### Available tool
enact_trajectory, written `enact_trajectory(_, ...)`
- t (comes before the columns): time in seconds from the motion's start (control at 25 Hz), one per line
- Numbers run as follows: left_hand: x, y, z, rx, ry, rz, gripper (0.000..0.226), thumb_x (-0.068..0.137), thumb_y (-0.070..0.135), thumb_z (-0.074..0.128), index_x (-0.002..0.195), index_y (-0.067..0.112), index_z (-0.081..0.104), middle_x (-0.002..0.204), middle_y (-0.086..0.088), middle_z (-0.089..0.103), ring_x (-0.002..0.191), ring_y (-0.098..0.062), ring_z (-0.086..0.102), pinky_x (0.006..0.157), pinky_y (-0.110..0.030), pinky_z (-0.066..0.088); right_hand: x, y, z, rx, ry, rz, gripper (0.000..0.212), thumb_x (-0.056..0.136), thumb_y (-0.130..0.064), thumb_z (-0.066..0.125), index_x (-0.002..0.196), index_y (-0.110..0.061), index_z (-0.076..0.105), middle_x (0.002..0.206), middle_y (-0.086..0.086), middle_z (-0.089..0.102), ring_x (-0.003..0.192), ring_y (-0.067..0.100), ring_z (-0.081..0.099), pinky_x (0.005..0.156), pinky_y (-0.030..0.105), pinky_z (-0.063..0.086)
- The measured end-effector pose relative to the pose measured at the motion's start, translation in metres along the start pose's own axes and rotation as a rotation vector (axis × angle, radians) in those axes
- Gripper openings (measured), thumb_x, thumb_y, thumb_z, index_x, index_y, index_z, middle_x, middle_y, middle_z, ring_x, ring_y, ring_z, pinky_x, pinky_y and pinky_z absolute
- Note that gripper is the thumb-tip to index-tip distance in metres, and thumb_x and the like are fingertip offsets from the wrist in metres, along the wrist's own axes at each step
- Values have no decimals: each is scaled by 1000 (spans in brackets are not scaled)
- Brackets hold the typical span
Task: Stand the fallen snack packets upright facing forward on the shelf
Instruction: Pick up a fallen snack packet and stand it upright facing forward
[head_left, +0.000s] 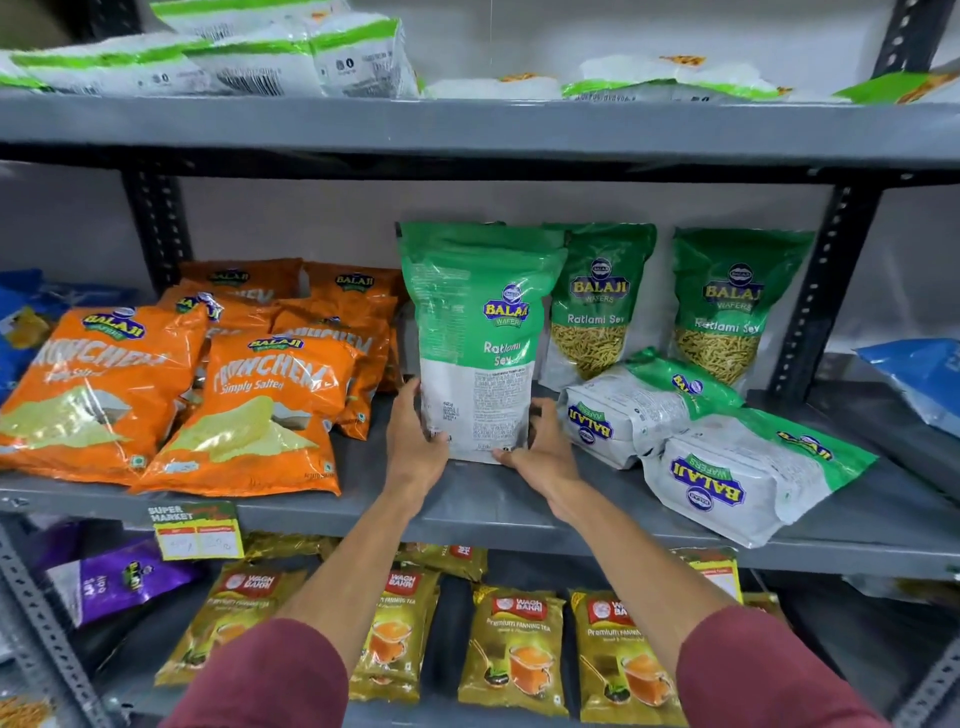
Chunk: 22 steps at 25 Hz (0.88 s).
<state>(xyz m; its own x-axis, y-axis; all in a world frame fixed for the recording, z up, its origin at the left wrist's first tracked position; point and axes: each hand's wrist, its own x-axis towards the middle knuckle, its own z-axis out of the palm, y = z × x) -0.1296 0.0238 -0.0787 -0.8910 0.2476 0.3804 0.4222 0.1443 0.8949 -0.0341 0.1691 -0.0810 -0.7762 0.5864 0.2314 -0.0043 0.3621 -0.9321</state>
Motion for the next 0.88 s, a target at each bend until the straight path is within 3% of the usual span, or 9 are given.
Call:
enact_trajectory(0.16,-11,7,-5,100,149,132,56,76,3,75,120,22,46,120,1,47,101,-18,59,87,-36,57,-7,-6,2,-107,27,-56,69,70,-15,88,118,-29,39,128,-1,63,123,20,58,104,44,45)
enact_trajectory(0.28,-28,16,-3,168,78,275,37,81,41,71,102,24,46,94,7,50,82,-12,54,73,-30,53,-13,-11,3,-230,40,-172,81,65,-26,92,126,-24,38,133,-1,55,125,18,52,103,45,44)
enact_trajectory(0.36,-36,21,2,209,3,327,51,76,60,67,106,25,45,100,9,49,85,-8,52,75,-22,49,-17,-12,4,-251,28,-270,80,66,-29,89,127,-17,39,126,0,47,118,14,48,100,40,48)
enact_trajectory(0.48,-35,22,3,162,8,319,75,66,67,72,119,25,38,113,9,41,102,-7,50,84,-18,46,-23,-13,4,-280,-8,-350,78,65,-34,84,128,-16,40,119,-2,41,107,7,46,92,33,52)
enact_trajectory(0.64,-30,18,-1,-19,27,176,91,60,68,77,129,30,32,129,4,50,117,-9,56,95,-25,50,-29,-16,13,-489,-248,-470,69,68,-37,76,127,-26,41,120,-1,54,108,19,59,88,42,55)
enact_trajectory(0.76,-23,12,-5,-188,11,79,70,75,60,68,126,29,33,126,3,61,113,-10,63,93,-25,51,-33,-19,18,-541,-433,-559,56,76,-39,68,125,-21,46,117,2,57,105,21,57,90,43,52)
enact_trajectory(0.88,-14,6,-10,-226,33,17,18,94,51,52,106,39,48,111,8,65,107,-12,63,84,-22,48,-32,-18,18,-521,-481,-729,30,85,-31,65,112,-18,69,110,-1,61,105,14,55,94,28,46)
